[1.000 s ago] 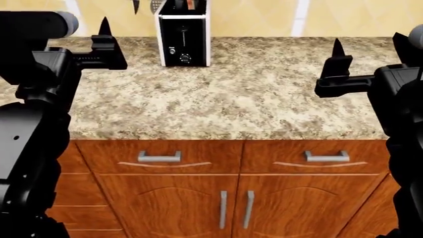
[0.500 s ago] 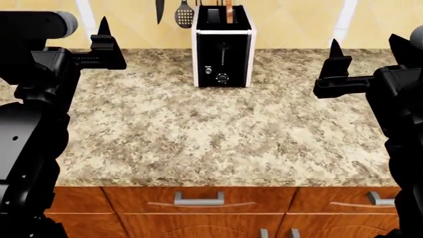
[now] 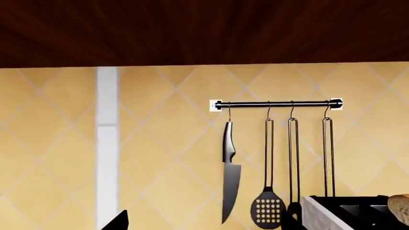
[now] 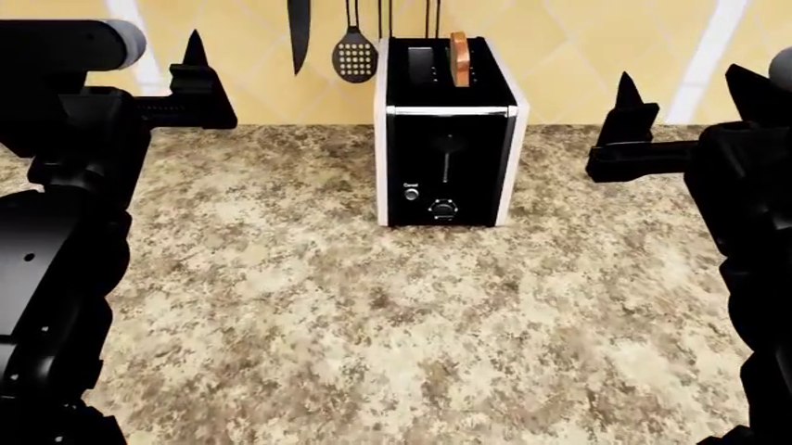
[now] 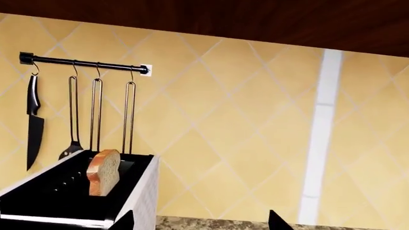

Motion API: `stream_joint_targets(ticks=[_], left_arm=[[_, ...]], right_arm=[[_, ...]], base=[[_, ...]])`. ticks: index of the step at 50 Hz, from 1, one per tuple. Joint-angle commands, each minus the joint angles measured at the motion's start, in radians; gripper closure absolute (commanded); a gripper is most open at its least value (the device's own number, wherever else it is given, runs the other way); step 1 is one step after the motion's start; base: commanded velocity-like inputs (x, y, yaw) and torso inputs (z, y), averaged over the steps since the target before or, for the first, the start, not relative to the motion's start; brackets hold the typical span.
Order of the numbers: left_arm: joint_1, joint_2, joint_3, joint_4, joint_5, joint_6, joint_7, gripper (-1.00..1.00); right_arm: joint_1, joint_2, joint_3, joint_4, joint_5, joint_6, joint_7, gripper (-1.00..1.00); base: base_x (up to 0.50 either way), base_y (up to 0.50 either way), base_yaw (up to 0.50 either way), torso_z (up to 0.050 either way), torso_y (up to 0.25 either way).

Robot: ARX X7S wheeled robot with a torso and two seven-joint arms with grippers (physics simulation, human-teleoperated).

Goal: Push down the lever of the toaster to turn it on.

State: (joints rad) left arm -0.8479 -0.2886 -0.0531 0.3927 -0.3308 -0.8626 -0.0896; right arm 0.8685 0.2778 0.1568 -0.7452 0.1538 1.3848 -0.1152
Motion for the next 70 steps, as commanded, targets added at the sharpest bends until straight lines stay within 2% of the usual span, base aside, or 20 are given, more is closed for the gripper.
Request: stream_joint_targets(ticks=[1,12,20,22,26,28,41,47,60,70], left_arm=[[0.0,-0.002,0.001,-0.003,-0.005,0.001,-0.004,-1.0],[-0.001,-0.005,0.001,-0.001,-0.009,-0.001,-0.008,-1.0],[-0.003,-0.005,0.004,-0.005,-0.01,0.001,-0.012,-1.0],[-0.004,-0.005,0.003,-0.005,-0.012,0.0,-0.013,-1.0],[-0.005,-0.006,0.001,-0.005,-0.014,-0.001,-0.015,-1.0],[-0.006,-0.006,0.001,-0.005,-0.015,-0.001,-0.015,-1.0],[-0.003,-0.011,-0.001,-0.006,-0.022,-0.001,-0.018,-1.0],[-0.006,-0.012,-0.003,-0.012,-0.022,0.001,-0.022,-1.0],[-0.008,-0.014,-0.007,-0.016,-0.031,-0.003,-0.025,-1.0],[-0.005,-0.017,-0.008,-0.012,-0.036,-0.002,-0.027,-1.0]], right_arm=[[0.003,0.002,-0.003,0.001,0.006,-0.001,0.001,-1.0],[0.018,0.02,-0.033,-0.019,0.007,0.033,0.011,-1.0],[0.061,0.03,-0.069,-0.082,0.05,0.184,0.004,-1.0],[0.049,0.032,-0.06,-0.078,0.151,0.186,0.065,-1.0],[0.049,0.063,-0.024,-0.045,0.479,0.185,0.316,-1.0],[0.047,0.063,-0.021,-0.028,0.532,0.182,0.369,-1.0],[0.056,0.008,-0.053,0.099,0.583,0.166,0.438,-1.0],[0.07,-0.027,-0.062,0.151,0.55,0.143,0.504,-1.0],[0.078,-0.114,-0.015,0.227,0.536,0.112,0.586,-1.0],[0.089,-0.133,0.017,0.247,0.563,0.128,0.612,-1.0]], base=[[0.0,0.0,0.0,0.0,0.012],[0.0,0.0,0.0,0.0,0.0],[0.0,0.0,0.0,0.0,0.0],[0.0,0.0,0.0,0.0,0.0],[0.0,0.0,0.0,0.0,0.0],[0.0,0.0,0.0,0.0,0.0],[0.0,0.0,0.0,0.0,0.0],[0.0,0.0,0.0,0.0,0.0],[0.0,0.0,0.0,0.0,0.0],[0.0,0.0,0.0,0.0,0.0]])
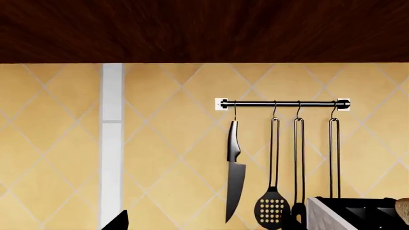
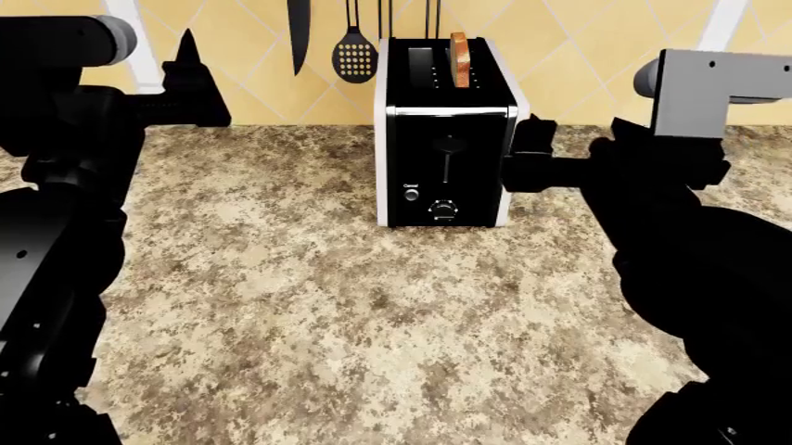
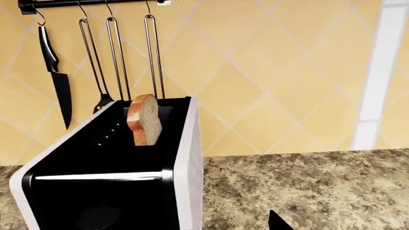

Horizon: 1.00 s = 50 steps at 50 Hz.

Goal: Push down the lever of the toaster to turn it on.

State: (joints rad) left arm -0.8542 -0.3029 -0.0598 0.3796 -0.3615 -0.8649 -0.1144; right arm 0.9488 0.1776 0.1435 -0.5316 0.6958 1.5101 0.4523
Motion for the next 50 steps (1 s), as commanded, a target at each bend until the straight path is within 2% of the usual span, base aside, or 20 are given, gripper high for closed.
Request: stream_joint_targets(ticks=[1,29,32,37,44,50], left_arm=[[0.002,-0.003,-0.001,0.001,-0.005,0.001,-0.003,-1.0],[0.0,-0.008,0.004,-0.003,-0.013,0.005,-0.011,-1.0],[-0.001,-0.007,0.007,-0.006,-0.013,0.006,-0.013,-1.0],[0.002,-0.008,0.005,-0.006,-0.015,0.001,-0.016,-1.0],[0.005,-0.011,0.002,-0.004,-0.021,-0.003,-0.018,-1.0],[0.006,-0.01,0.005,-0.008,-0.022,0.0,-0.02,-1.0]], right_arm=[[0.009,-0.033,0.032,0.033,0.025,0.005,0.046,-1.0],[0.01,-0.021,0.042,0.043,0.116,0.008,0.088,-1.0],[-0.002,-0.001,-0.013,0.016,0.094,-0.021,0.103,-1.0],[0.021,-0.03,0.003,-0.012,0.132,0.055,0.19,-1.0],[0.044,-0.013,-0.011,0.029,0.307,0.055,0.386,-1.0],[0.078,-0.008,-0.022,0.092,0.529,0.054,0.616,-1.0]], base=[[0.0,0.0,0.0,0.0,0.0],[0.0,0.0,0.0,0.0,0.0],[0.0,0.0,0.0,0.0,0.0],[0.0,0.0,0.0,0.0,0.0],[0.0,0.0,0.0,0.0,0.0],[0.0,0.0,0.0,0.0,0.0]])
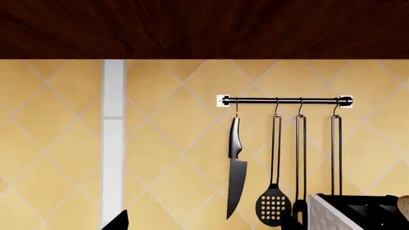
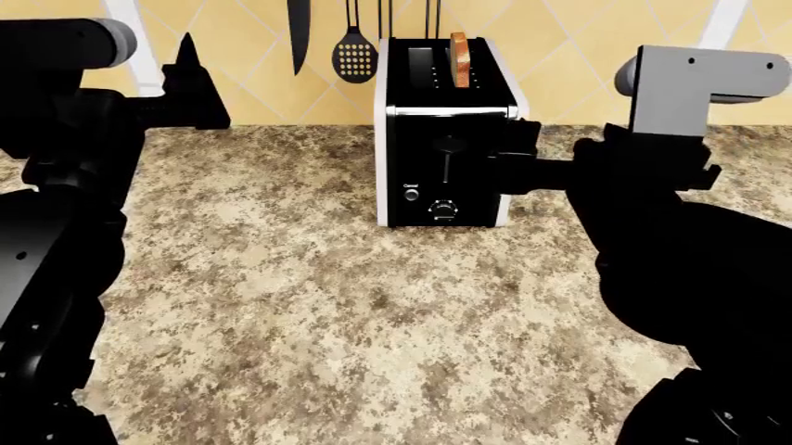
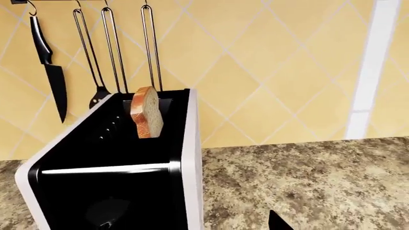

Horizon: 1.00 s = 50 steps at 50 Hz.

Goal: Push down the lever of the toaster to turn it on.

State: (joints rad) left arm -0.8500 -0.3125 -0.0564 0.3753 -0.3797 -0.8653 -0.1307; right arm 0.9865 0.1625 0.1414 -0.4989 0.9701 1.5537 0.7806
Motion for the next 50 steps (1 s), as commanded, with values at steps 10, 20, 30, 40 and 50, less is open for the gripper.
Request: stream_joint_targets(ticks=[10,20,30,40,50], left_arm=[[0.002,-0.002,0.001,-0.002,-0.007,0.002,-0.007,-1.0],[0.0,-0.004,0.003,-0.004,-0.011,0.003,-0.009,-1.0],[0.001,-0.005,0.004,-0.006,-0.014,0.006,-0.011,-1.0],[0.004,-0.009,0.003,-0.004,-0.018,0.004,-0.015,-1.0],[0.001,-0.01,0.006,-0.009,-0.019,0.006,-0.019,-1.0]], right_arm=[[0.062,-0.007,-0.073,0.137,0.342,-0.028,0.461,-1.0],[0.071,-0.009,-0.123,0.16,0.339,-0.064,0.461,-1.0],[0.06,0.01,-0.196,0.147,0.324,-0.105,0.375,-1.0],[0.056,0.042,-0.271,0.147,0.274,-0.177,0.248,-1.0],[0.058,0.048,-0.301,0.184,0.247,-0.217,0.203,-1.0]], base=[[0.0,0.0,0.0,0.0,0.0],[0.0,0.0,0.0,0.0,0.0],[0.0,0.0,0.0,0.0,0.0],[0.0,0.0,0.0,0.0,0.0],[0.0,0.0,0.0,0.0,0.0]])
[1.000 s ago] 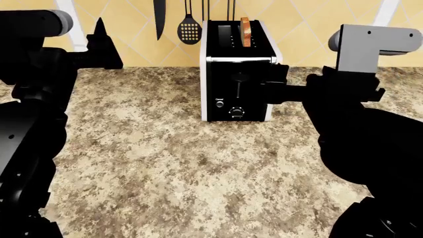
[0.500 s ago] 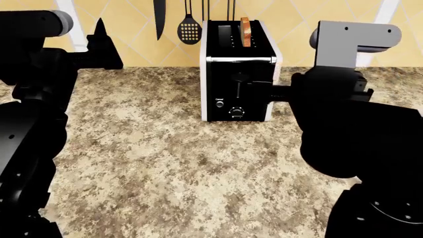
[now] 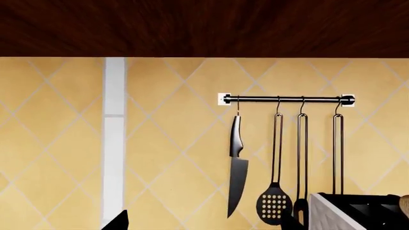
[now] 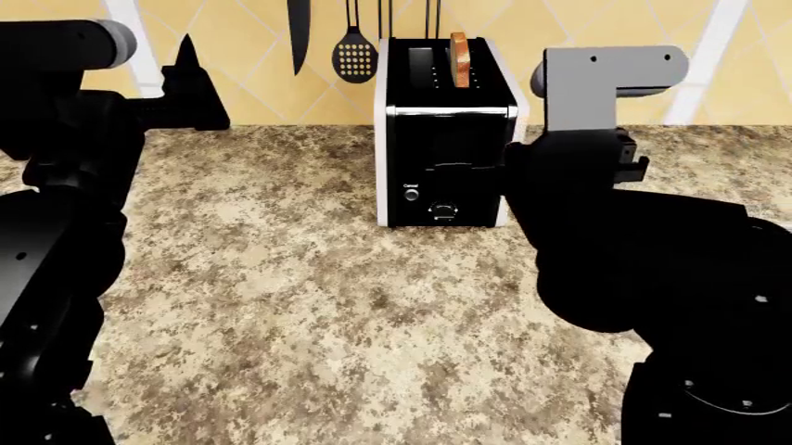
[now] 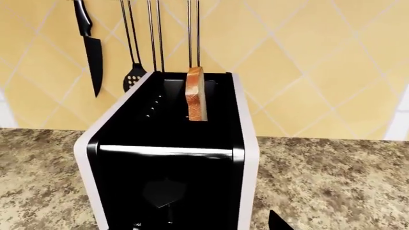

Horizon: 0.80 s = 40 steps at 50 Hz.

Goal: Push down the lever of the toaster to turn it on.

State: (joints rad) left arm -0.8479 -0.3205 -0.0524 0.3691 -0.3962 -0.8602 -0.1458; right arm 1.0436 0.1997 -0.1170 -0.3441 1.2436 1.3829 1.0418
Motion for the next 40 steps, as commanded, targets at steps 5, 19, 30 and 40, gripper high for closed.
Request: stream_joint_targets(ticks=[5,19,30,40], left_arm=[[-0.001,-0.002,0.003,-0.002,-0.003,0.001,-0.006,-1.0],[0.001,-0.005,0.006,-0.003,-0.006,0.006,-0.009,-1.0],[0.0,-0.006,0.009,-0.009,-0.008,0.009,-0.012,-1.0],[0.0,-0.007,0.011,-0.011,-0.01,0.012,-0.015,-1.0]], right_arm=[[0.002,0.001,-0.044,0.076,-0.045,-0.057,-0.032,-1.0],[0.003,-0.018,-0.066,0.147,-0.091,-0.099,-0.007,-1.0],[0.007,-0.011,-0.106,0.143,-0.102,-0.12,-0.042,-1.0],[0.006,0.004,-0.131,0.108,-0.128,-0.148,-0.045,-1.0]], base=[[0.0,0.0,0.0,0.0,0.0],[0.0,0.0,0.0,0.0,0.0],[0.0,0.0,0.0,0.0,0.0],[0.0,0.0,0.0,0.0,0.0]])
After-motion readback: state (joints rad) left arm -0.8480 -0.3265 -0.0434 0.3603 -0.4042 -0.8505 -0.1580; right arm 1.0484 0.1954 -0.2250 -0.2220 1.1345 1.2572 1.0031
